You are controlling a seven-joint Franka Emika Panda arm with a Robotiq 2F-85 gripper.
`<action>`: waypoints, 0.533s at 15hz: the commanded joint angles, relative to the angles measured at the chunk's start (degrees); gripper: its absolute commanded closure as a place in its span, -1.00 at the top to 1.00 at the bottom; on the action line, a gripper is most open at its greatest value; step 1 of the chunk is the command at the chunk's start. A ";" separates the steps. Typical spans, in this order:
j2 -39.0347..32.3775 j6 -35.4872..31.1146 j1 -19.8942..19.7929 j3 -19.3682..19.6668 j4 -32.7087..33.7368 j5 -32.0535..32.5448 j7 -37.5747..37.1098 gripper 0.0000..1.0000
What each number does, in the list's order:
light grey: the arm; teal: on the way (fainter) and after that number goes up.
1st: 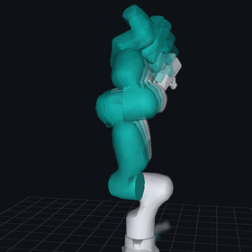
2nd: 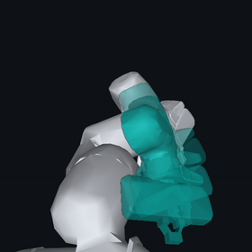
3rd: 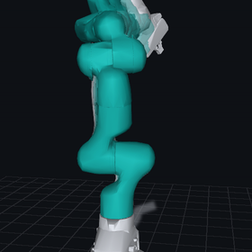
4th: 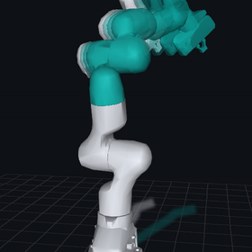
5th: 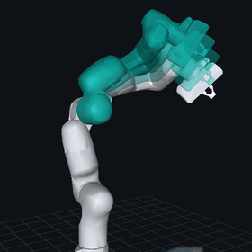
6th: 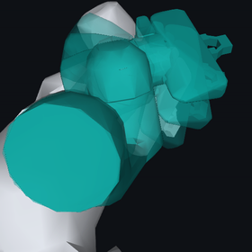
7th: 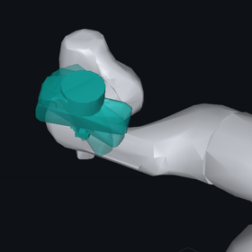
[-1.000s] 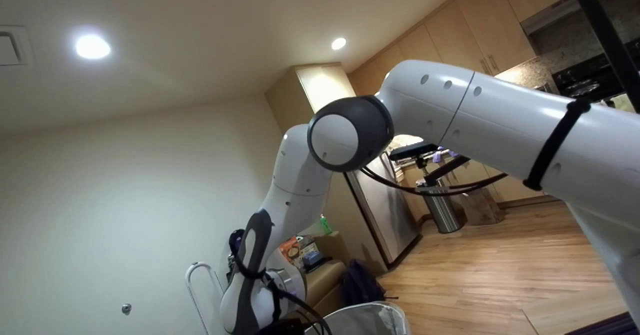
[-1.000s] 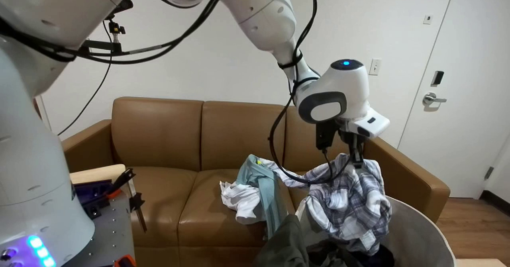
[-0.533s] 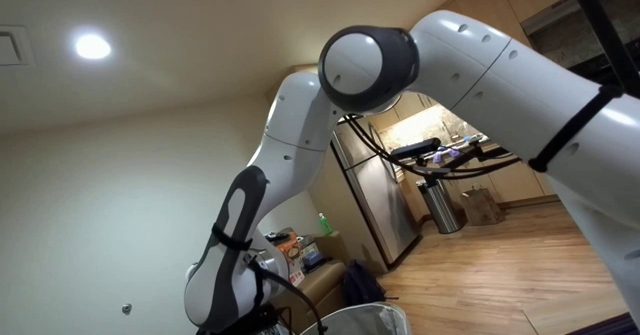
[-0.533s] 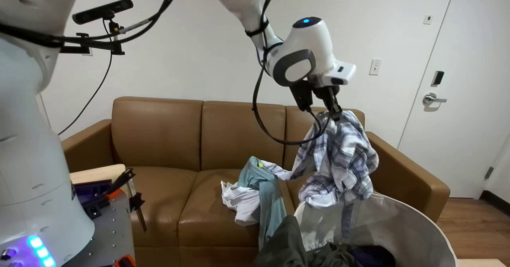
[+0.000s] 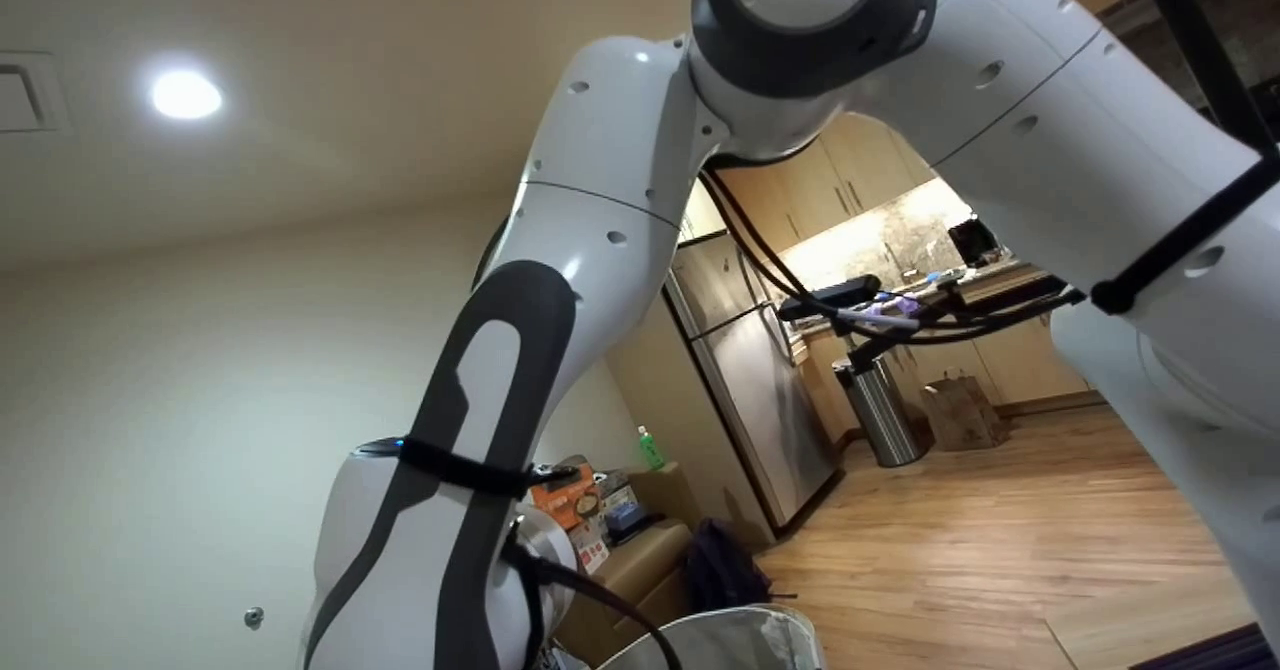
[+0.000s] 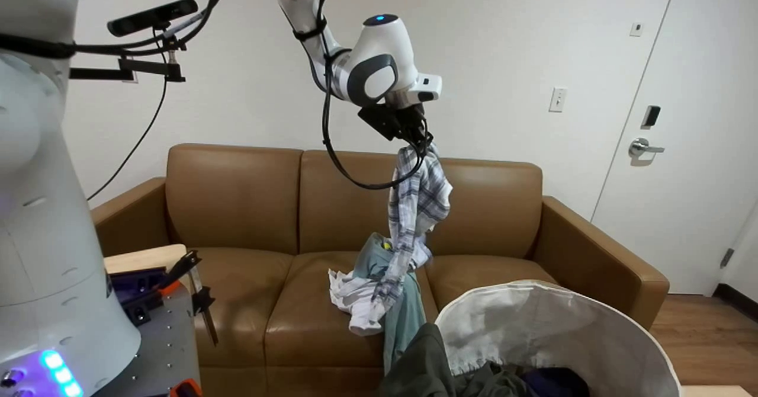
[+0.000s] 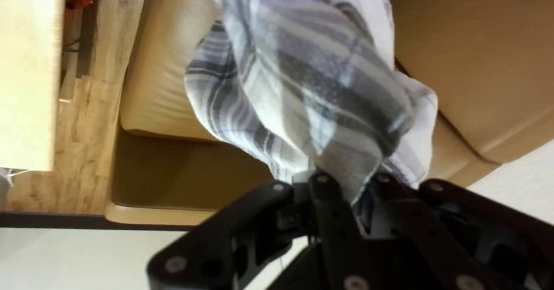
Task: Pick up clothes from the laundry basket and put them on the couch.
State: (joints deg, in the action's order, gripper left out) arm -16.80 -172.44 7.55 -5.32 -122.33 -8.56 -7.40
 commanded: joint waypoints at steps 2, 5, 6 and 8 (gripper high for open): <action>-0.75 8.52 -9.70 -2.78 4.14 -6.14 7.84 -0.90; 1.77 8.09 -12.80 -2.56 6.27 -8.22 10.50 -0.89; 2.18 7.33 -13.64 -3.08 6.93 -8.22 11.96 -0.90; 4.46 7.03 -12.23 -3.29 7.50 -5.43 12.28 -0.90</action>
State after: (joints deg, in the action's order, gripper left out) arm -16.10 -166.20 -5.23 -6.81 -115.23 -14.47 2.27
